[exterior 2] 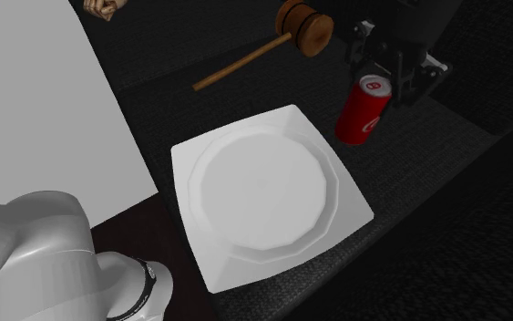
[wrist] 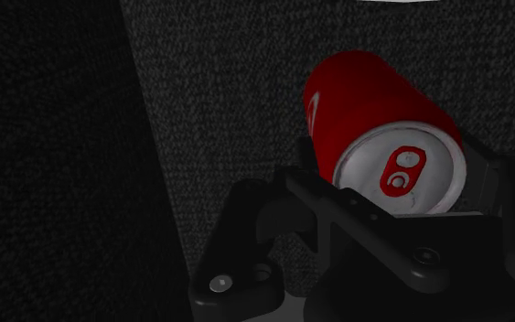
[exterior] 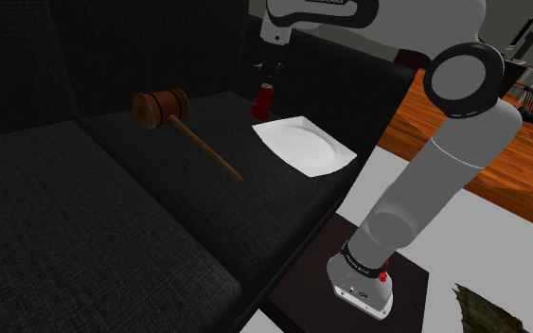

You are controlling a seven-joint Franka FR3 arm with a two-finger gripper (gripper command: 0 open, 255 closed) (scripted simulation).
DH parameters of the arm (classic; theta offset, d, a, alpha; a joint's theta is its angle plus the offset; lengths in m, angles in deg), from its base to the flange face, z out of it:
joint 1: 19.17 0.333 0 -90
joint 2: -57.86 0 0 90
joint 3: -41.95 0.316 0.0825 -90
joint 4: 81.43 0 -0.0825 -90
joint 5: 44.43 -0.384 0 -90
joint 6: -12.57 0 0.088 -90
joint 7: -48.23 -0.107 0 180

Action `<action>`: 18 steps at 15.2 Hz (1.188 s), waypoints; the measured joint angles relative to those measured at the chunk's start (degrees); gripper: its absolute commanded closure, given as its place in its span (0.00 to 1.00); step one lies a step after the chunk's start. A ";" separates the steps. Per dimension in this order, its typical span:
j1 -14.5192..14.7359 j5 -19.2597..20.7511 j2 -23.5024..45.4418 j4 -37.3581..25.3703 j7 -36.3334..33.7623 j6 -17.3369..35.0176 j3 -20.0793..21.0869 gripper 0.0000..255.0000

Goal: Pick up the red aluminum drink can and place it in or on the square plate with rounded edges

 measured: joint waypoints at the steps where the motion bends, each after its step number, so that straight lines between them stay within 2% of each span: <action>1: -0.03 0.00 0.00 -0.67 0.07 -0.67 -0.03 1.00; 16: -0.04 -0.15 3.33 -16.34 0.20 -12.99 -0.05 1.00; 18: -0.13 -0.11 2.44 -16.35 0.41 -13.95 -0.14 1.00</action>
